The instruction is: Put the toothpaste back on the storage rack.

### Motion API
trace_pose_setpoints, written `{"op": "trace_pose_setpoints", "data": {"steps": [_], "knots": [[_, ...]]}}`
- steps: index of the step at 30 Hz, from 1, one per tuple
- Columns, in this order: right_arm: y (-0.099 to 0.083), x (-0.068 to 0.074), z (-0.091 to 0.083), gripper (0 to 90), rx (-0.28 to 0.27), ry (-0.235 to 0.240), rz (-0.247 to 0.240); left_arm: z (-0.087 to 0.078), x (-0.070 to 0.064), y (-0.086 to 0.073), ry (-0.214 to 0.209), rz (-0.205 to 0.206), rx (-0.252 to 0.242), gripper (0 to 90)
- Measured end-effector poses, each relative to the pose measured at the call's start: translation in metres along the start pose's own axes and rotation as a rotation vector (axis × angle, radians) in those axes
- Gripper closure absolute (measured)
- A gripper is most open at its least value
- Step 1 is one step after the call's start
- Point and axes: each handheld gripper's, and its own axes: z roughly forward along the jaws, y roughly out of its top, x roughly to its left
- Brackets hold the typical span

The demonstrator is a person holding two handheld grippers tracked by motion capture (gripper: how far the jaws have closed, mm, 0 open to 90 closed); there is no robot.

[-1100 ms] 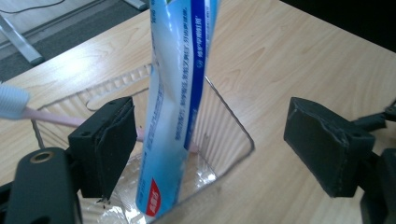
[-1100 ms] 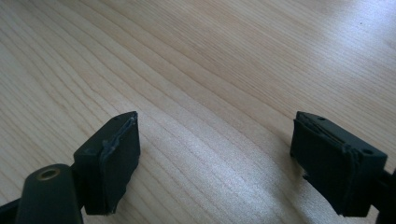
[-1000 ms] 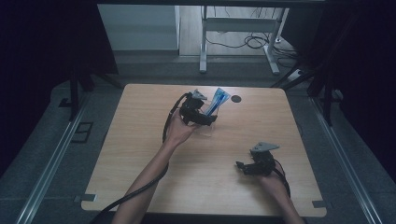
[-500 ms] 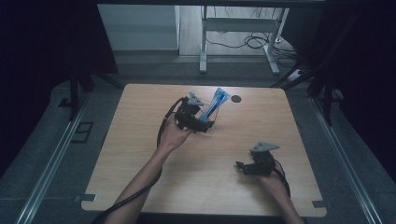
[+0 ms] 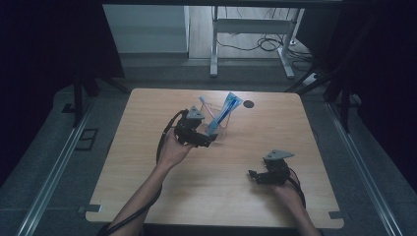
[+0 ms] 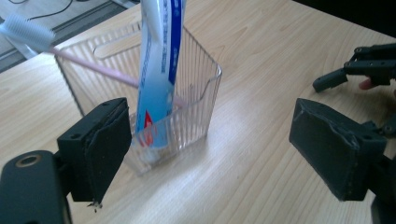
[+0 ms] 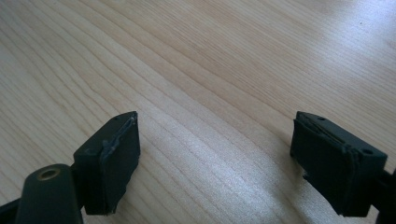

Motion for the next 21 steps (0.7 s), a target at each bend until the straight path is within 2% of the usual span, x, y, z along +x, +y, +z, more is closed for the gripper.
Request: {"op": "trace_pose_setpoints", "data": {"steps": [12,16,21], "knots": [[0.000,0.000,0.000,16.0,0.001,0.001,-0.001,-0.018,-0.006,-0.023,0.011,0.014,-0.020,13.1],[0.000,0.000,0.000,16.0,0.000,-0.001,0.000,-0.021,-0.008,-0.032,0.018,0.030,-0.009,13.0],[0.000,0.000,0.000,16.1,-0.001,0.000,0.004,-0.024,-0.009,-0.045,0.027,0.031,0.004,13.0]]}}
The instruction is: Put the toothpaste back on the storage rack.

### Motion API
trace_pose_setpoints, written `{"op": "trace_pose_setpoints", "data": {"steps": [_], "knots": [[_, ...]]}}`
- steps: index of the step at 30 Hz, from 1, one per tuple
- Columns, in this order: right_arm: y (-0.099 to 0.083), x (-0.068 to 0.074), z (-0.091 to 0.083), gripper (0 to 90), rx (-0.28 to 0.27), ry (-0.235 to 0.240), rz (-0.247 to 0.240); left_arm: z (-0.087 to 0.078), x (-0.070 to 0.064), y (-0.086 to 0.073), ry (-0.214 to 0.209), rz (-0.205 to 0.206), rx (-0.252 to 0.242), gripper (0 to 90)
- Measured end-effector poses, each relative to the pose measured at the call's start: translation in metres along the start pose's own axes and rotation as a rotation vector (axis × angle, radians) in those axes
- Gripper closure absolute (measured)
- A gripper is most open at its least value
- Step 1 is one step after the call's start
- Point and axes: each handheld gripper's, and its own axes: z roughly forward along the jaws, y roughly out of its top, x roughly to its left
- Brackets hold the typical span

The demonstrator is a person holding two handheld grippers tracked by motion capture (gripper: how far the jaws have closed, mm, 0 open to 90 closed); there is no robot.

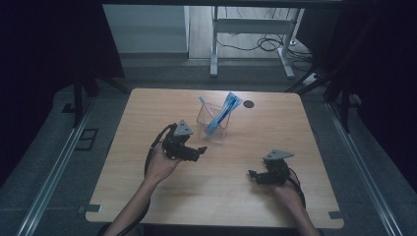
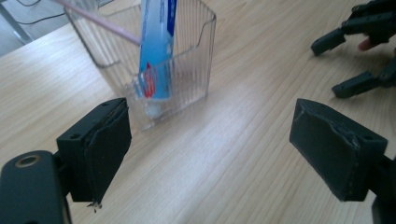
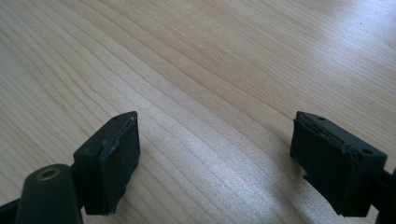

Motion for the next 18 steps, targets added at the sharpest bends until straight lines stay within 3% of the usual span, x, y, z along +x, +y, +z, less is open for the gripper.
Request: {"op": "trace_pose_setpoints", "data": {"steps": [18], "knots": [[0.000,0.000,0.000,15.9,-0.001,-0.004,0.001,-0.023,0.001,-0.045,0.017,-0.049,0.000,13.0]]}}
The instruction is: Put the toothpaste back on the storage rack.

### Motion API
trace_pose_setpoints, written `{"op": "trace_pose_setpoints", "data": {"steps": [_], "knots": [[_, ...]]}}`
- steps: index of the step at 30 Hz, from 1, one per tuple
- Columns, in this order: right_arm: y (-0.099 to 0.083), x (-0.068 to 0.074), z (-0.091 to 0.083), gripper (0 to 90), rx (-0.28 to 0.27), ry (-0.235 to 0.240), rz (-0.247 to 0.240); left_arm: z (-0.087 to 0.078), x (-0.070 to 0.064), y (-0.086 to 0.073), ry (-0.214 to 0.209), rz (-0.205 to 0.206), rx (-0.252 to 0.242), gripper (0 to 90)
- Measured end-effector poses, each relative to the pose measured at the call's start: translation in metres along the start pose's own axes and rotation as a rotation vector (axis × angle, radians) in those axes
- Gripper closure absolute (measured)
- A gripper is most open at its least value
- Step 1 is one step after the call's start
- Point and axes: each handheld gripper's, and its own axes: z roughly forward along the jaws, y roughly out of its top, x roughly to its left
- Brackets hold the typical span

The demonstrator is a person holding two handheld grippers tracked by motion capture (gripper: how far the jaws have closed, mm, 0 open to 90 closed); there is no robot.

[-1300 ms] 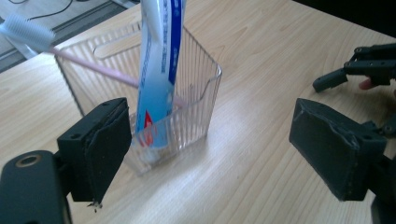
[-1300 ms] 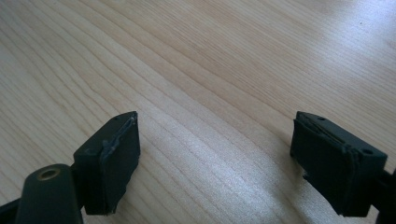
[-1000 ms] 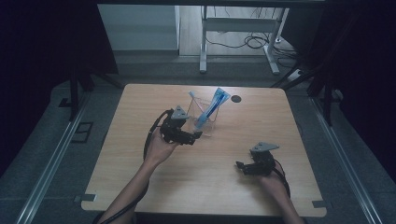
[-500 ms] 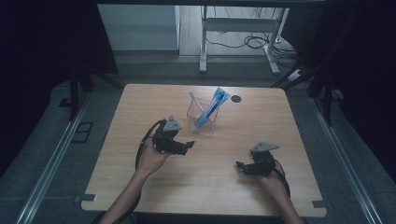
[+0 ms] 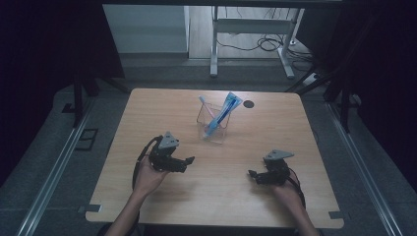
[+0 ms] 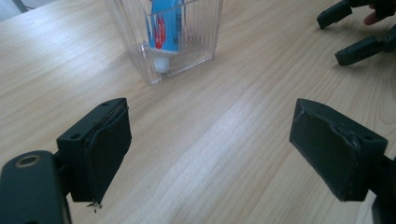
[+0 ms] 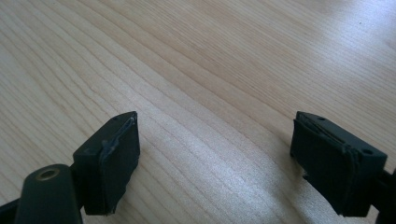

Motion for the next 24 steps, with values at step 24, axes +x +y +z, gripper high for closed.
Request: {"op": "trace_pose_setpoints", "data": {"steps": [24], "knots": [[0.000,0.001,0.000,15.8,0.000,-0.005,0.004,-0.004,-0.001,-0.061,0.018,-0.080,0.048,13.1]]}}
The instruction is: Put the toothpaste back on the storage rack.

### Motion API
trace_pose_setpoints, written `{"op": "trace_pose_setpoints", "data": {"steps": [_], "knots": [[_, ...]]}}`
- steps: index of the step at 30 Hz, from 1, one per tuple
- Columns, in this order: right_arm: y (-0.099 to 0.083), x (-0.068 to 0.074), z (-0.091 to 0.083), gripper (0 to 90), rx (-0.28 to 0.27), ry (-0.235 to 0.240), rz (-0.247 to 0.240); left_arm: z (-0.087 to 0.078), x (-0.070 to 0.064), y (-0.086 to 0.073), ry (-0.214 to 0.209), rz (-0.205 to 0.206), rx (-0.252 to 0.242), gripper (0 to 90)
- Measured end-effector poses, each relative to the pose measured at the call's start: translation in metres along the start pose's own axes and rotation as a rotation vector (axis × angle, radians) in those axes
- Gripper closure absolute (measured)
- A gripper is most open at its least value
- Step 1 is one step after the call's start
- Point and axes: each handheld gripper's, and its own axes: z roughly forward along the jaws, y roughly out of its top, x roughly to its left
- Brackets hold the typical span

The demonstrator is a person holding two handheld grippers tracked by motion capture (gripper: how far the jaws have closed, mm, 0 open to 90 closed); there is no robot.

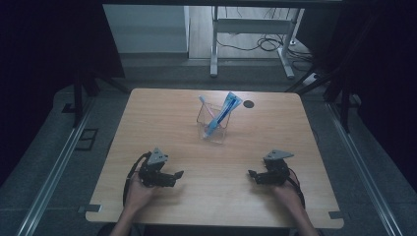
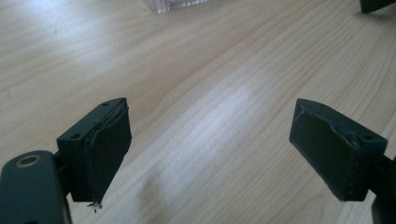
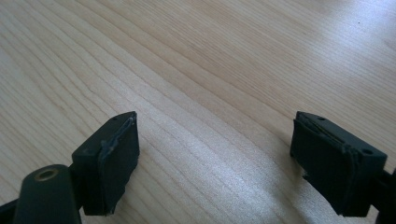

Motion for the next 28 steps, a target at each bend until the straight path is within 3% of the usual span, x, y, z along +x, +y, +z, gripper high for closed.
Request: {"op": "trace_pose_setpoints", "data": {"steps": [16,28], "knots": [[0.000,0.000,0.000,15.7,-0.001,-0.003,0.003,0.017,-0.008,-0.023,0.012,0.004,0.097,13.1],[0.000,0.000,0.000,15.7,-0.001,-0.003,0.002,0.019,-0.011,-0.022,0.026,0.002,0.103,12.9]]}}
